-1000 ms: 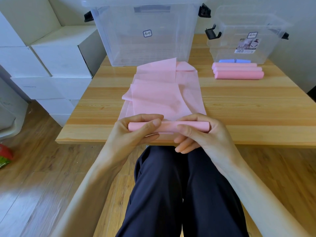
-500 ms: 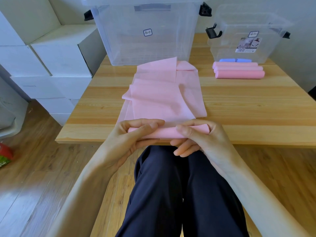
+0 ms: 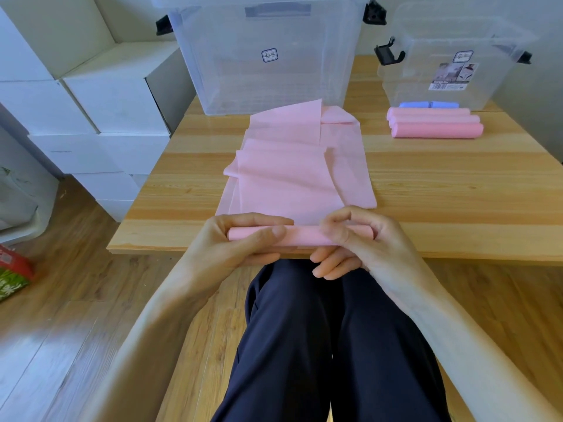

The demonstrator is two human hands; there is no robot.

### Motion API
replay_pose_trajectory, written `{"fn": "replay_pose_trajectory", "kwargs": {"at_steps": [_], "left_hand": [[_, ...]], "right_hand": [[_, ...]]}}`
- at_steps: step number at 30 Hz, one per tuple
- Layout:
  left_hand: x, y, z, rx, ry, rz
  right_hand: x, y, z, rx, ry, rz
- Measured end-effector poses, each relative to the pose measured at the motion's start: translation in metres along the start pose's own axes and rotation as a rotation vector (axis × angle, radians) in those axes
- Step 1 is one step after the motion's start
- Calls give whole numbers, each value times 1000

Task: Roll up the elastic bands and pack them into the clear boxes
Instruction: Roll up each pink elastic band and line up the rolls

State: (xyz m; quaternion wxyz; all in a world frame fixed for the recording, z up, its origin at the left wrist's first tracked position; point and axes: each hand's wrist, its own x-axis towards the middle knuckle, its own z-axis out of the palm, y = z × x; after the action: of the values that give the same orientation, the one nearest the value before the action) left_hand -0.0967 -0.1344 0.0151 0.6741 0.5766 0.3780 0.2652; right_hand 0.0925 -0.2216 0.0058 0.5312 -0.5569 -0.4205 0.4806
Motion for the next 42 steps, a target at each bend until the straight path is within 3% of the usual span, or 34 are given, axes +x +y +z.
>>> {"fn": "replay_pose_trajectory", "kwargs": {"at_steps": [28,42], "left_hand": [[0,-2,0,-69,25,-9],[0,-6,2,45,61,43]], "right_hand": [[3,-2,2,-17,25,25],[3,-2,2,10,30,39]]}}
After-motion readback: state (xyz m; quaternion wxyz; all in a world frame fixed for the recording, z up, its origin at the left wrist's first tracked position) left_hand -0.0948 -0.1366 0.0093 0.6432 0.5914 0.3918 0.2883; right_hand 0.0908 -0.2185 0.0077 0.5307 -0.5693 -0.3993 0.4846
